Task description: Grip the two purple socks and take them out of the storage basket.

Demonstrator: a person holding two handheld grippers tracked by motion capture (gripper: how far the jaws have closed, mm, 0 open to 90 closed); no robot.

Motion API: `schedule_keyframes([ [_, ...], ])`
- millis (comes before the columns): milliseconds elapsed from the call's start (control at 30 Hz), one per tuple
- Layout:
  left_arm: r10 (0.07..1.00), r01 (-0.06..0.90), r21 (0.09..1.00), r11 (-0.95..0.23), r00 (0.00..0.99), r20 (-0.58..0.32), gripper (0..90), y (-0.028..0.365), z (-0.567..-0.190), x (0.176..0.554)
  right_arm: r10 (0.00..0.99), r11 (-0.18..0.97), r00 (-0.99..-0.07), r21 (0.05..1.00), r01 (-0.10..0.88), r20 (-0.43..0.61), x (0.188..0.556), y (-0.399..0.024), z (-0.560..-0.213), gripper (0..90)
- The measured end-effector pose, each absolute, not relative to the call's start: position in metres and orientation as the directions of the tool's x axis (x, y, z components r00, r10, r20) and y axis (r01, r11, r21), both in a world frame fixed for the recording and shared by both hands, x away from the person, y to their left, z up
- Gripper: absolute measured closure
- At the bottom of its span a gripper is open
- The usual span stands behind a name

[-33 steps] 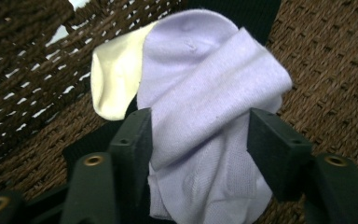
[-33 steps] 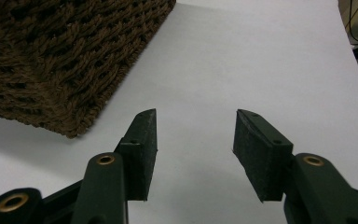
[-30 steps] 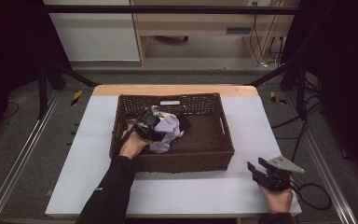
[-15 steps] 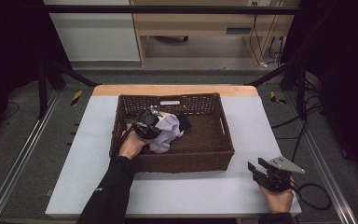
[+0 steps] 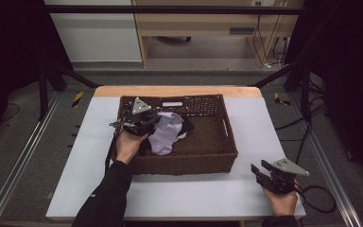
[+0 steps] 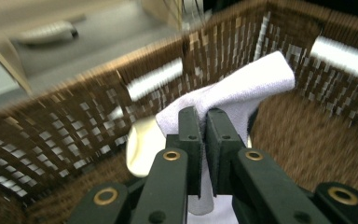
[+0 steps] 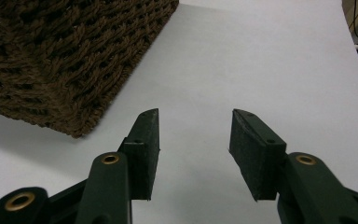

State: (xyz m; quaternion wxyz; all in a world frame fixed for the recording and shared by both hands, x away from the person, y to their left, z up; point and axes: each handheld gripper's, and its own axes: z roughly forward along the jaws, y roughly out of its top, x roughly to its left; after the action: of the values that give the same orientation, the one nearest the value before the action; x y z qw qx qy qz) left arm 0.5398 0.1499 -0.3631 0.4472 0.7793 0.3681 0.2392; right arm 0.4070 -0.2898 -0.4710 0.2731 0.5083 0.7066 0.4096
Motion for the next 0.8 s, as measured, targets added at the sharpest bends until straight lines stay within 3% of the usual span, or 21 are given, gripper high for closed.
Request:
schedule_keyframes([
  [333, 0.810, 0.269, 0.941, -0.204, 0.587, 0.008, 84.7, 0.176, -0.325, 0.513, 0.943, 0.151, -0.333, 0.857, 0.493, 0.025, 0.407, -0.290, -0.471, 52.9],
  [800, 0.817, 0.215, 0.968, -0.128, 0.576, -0.020, 84.6, 0.223, -0.308, 0.465, 0.943, 0.151, -0.332, 0.856, 0.495, 0.026, 0.407, -0.289, -0.471, 54.0],
])
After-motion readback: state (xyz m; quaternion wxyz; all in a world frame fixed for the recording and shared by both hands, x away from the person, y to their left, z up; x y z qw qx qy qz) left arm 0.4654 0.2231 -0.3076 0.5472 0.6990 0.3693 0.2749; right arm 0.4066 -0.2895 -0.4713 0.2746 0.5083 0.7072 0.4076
